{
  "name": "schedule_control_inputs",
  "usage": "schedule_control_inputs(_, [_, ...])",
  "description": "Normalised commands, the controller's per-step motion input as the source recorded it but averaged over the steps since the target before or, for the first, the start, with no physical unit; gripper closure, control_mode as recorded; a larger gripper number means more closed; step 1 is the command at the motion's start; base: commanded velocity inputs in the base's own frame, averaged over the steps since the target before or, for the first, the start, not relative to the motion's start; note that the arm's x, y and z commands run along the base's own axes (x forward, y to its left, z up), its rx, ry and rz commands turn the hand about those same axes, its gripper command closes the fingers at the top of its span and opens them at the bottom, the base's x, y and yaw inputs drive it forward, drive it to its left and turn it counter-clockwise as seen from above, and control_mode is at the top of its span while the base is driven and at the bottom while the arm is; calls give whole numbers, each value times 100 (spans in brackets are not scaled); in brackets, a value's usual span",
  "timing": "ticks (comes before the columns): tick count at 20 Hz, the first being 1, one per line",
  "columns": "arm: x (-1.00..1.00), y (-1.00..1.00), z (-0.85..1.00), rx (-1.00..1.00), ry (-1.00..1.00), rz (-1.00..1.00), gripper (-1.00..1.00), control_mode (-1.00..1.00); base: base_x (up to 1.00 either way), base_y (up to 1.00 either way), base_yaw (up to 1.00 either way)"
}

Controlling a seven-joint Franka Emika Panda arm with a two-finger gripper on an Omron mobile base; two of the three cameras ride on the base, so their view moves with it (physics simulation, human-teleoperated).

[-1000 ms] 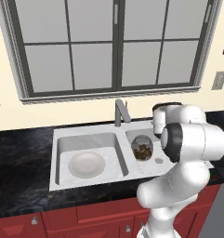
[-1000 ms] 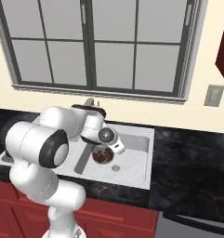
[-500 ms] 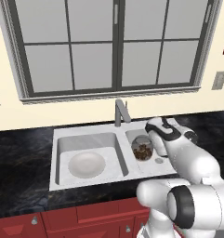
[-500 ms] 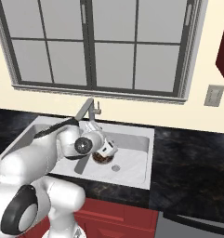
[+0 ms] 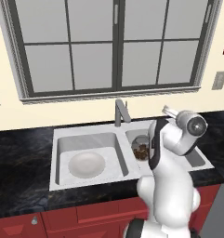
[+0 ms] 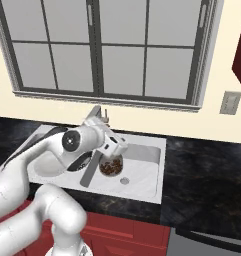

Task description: Pick the cup and jar and place them in the sink. Then turn on the water.

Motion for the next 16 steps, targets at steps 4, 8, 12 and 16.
schedule_control_inputs(4, [-81, -21, 63, -18, 32, 0, -100, -100, 0, 0, 0])
schedule_control_inputs(8, [-72, -4, 21, -18, 45, 7, -100, -100, 0, 0, 0])
schedule_control_inputs(12, [-66, 2, 1, -14, 40, 18, -100, -100, 0, 0, 0])
schedule_control_inputs(16, [-47, 20, 0, -10, 33, 30, -100, -100, 0, 0, 0])
